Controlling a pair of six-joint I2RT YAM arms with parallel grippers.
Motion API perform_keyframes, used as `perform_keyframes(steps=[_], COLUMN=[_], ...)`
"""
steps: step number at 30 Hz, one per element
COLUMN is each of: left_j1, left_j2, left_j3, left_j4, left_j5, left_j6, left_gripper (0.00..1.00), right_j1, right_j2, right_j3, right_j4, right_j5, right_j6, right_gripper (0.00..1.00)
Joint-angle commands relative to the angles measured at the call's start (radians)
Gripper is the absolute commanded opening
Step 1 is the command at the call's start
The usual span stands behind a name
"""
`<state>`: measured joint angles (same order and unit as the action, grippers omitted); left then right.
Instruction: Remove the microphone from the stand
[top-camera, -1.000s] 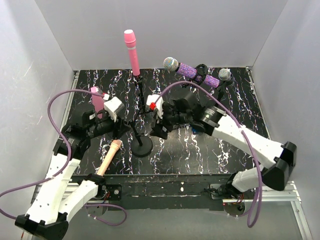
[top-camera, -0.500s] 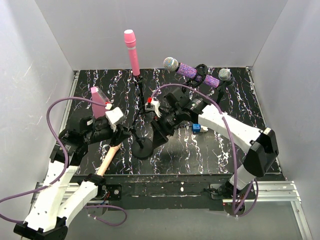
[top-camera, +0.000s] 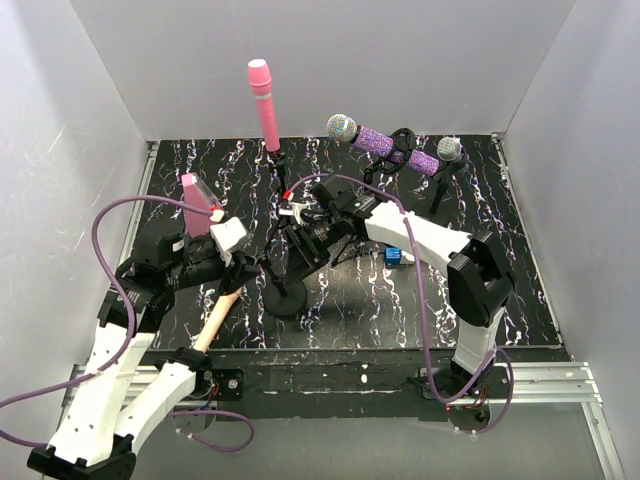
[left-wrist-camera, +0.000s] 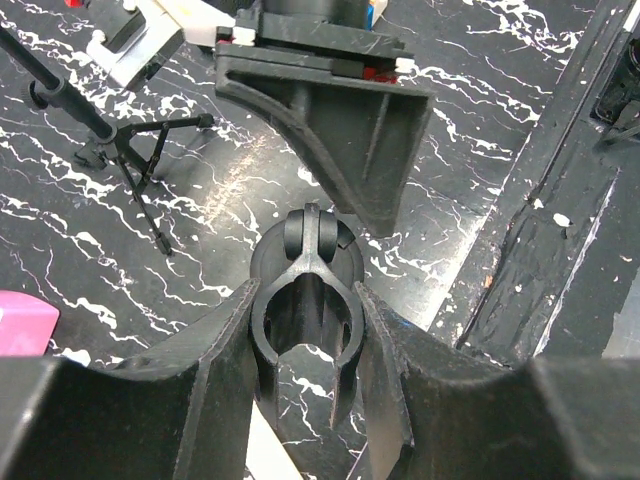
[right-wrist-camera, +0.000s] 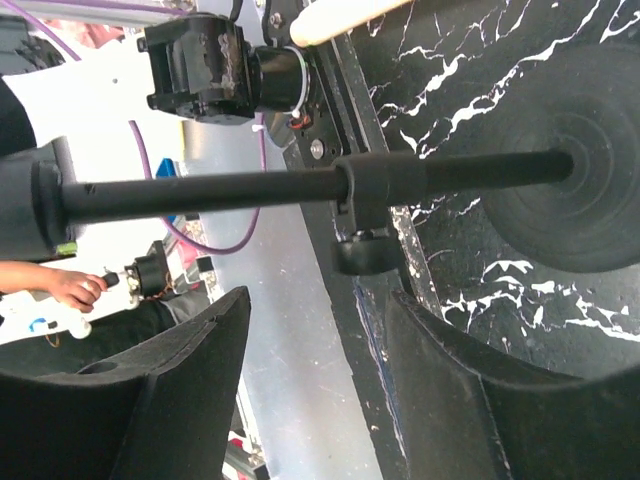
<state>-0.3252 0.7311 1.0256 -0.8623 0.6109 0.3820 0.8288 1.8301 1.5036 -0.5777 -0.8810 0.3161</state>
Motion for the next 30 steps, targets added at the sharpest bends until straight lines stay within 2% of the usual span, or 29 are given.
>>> perform_keyframes(steps=[1,8,13,15,17,19,20,23,26,30], left_j1=[0.008,0.008,0.011,0.012,0.017,0.018,0.018,0.023,0.032,0.044], left_j2=[-0.001,-0.004,0.001,0.004,0.008,0.011,0.013,0.019,0.022,0.025], left_j3=[0.042,0.027,0.028,0.031,0.036,0.034,0.034,0.031,0.031,0.033], left_j4=[-0.015,-0.011,-0.011,-0.011,-0.011,-0.011,-0.007,-0.001,0.008,0.006], left_j5=[0.018,0.009,0.009,0.009,0.007,0.006,0.006,0.006,0.001,-0.011], left_j6=[0.024,0.024,0.024,0.024,0.023,0.024,0.021,0.005,-0.020,-0.064], left_gripper=[0.00,0.00,0.00,0.00,0.00,0.00,0.00,0.00,0.00,0.00], right_j1=[0.000,0.000,-0.002,-0.002,0.000,-0.002,0.000,-0.002,0.004,0.027], right_j2=[0.032,0.087,0.095,0.103,0.112,0.120,0.120,0.103,0.040,-0.078], right_j3=[0.047,0.073,0.070,0.075,0.076,0.079,0.079,0.066,0.028,-0.081], right_j4=[0.114,0.118,0.125,0.131,0.142,0.150,0.151,0.157,0.157,0.269], right_j5=[-0.052,-0.090,-0.104,-0.108,-0.119,-0.130,-0.131,-0.118,-0.008,0.216], right_j6=[0.078,0.080,0.069,0.069,0.069,0.066,0.060,0.026,-0.073,-0.198], right_gripper=[0.63,0.58,0.47,0.46,0.40,0.25,0.21,0.15,0.05,0.02])
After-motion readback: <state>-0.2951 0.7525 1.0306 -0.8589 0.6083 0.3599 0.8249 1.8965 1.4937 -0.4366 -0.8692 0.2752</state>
